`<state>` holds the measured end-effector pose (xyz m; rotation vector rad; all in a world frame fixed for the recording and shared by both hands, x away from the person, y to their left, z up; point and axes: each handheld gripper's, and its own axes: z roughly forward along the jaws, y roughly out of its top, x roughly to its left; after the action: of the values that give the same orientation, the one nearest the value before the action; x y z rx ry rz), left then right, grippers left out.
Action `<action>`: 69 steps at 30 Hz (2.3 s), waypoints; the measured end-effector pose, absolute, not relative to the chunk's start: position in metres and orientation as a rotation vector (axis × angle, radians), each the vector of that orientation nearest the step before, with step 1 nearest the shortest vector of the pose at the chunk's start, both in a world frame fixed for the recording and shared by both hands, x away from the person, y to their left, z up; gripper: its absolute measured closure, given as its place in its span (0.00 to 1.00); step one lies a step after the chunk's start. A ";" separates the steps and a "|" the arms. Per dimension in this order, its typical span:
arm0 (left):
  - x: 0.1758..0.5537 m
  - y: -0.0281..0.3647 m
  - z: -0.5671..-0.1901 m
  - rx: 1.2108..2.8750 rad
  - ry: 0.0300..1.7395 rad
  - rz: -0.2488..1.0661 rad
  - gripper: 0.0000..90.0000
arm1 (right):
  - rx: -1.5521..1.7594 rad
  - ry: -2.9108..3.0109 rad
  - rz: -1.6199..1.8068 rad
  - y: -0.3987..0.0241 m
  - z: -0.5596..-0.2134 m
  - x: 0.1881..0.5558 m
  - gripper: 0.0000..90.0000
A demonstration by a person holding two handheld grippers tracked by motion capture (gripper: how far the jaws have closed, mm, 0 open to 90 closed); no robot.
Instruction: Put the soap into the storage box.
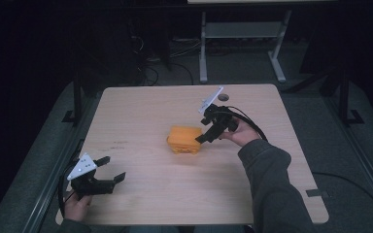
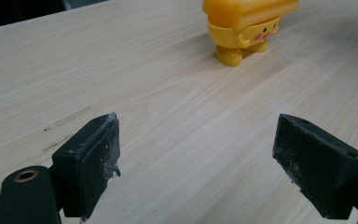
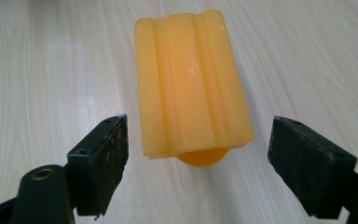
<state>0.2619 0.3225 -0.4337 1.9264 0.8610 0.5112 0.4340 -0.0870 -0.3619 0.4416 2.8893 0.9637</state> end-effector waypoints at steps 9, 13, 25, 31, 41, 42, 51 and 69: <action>0.262 0.322 -0.434 1.930 0.860 0.511 0.16 | 0.475 2.885 0.964 -0.098 -0.362 0.429 0.21; 0.262 0.322 -0.434 1.931 0.861 0.512 0.16 | 0.501 2.884 0.976 -0.104 -0.363 0.427 0.21; 0.261 0.322 -0.434 1.932 0.862 0.513 0.16 | 0.547 2.881 1.003 -0.120 -0.364 0.419 0.20; 0.261 0.322 -0.434 1.932 0.862 0.513 0.16 | 0.576 2.879 0.996 -0.128 -0.368 0.414 0.20; 0.261 0.321 -0.434 1.930 0.866 0.511 0.16 | 0.612 2.879 0.996 -0.141 -0.372 0.407 0.20; 0.261 0.321 -0.434 1.931 0.866 0.512 0.16 | 0.619 2.880 0.996 -0.142 -0.372 0.406 0.20; 0.261 0.321 -0.435 1.931 0.866 0.511 0.16 | 0.630 2.865 0.997 -0.151 -0.376 0.399 0.20; 0.261 0.320 -0.435 1.931 0.871 0.507 0.16 | 0.681 2.854 0.994 -0.170 -0.382 0.382 0.21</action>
<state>0.2611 0.3202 -0.4355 1.9306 0.8713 0.5074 0.3818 -0.1700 -0.3819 0.6810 2.8542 0.9942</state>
